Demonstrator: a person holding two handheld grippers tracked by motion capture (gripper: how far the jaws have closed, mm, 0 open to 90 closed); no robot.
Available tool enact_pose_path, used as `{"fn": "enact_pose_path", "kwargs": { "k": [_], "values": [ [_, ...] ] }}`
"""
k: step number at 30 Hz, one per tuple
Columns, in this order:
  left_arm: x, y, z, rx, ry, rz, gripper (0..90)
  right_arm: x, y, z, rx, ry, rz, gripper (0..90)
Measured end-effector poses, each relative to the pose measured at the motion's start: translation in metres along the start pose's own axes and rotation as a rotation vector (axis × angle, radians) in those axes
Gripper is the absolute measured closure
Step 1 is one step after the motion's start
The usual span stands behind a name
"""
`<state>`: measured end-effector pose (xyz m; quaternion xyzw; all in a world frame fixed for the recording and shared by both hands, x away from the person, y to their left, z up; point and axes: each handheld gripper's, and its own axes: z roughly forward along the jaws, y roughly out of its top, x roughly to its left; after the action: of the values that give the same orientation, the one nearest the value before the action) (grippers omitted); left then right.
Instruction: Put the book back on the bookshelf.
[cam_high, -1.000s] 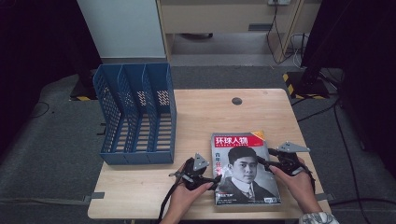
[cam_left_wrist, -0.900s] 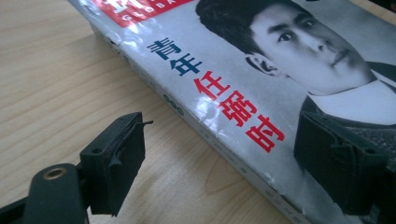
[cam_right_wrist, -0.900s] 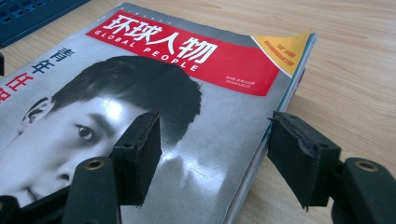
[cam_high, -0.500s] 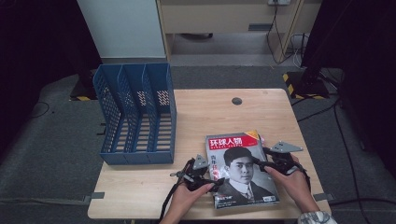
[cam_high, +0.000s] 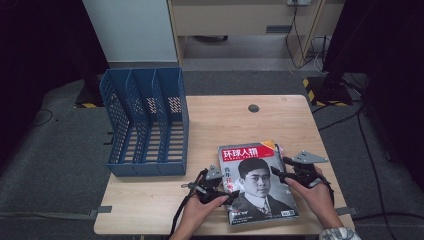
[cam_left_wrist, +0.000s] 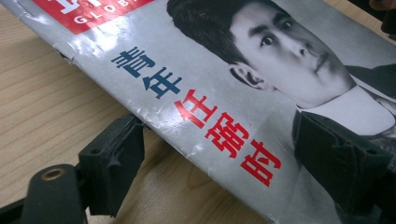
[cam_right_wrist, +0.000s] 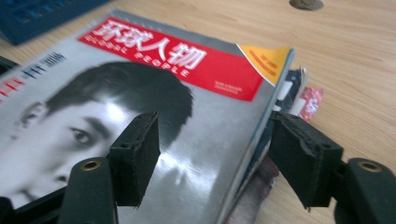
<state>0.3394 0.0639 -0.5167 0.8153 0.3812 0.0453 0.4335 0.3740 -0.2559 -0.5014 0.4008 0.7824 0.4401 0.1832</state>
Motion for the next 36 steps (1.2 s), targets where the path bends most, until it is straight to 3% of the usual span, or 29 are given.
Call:
{"fn": "enact_pose_path", "kwargs": {
  "k": [5,10,18,21,25,36],
  "values": [
    [0.005,0.002,-0.001,0.000,-0.003,-0.035,21.7,0.003,-0.003,0.008,0.059,0.005,-0.019,32.6],
    [0.008,0.001,-0.004,-0.010,-0.013,-0.050,29.4,0.002,-0.004,0.010,0.059,0.010,-0.022,32.1],
    [0.013,0.008,-0.003,0.013,-0.030,-0.055,29.8,0.004,-0.006,0.009,0.049,0.014,-0.030,33.1],
    [0.019,0.019,-0.002,0.036,-0.052,-0.047,27.7,0.003,-0.006,0.009,0.056,0.023,-0.047,34.1],
    [0.026,0.031,0.000,0.016,-0.059,-0.093,27.1,0.004,-0.006,0.009,0.053,0.021,-0.043,34.4],
    [0.031,0.056,0.013,0.043,-0.035,-0.055,40.6,0.008,-0.004,0.013,0.057,0.070,-0.067,37.8]
  ]
}}
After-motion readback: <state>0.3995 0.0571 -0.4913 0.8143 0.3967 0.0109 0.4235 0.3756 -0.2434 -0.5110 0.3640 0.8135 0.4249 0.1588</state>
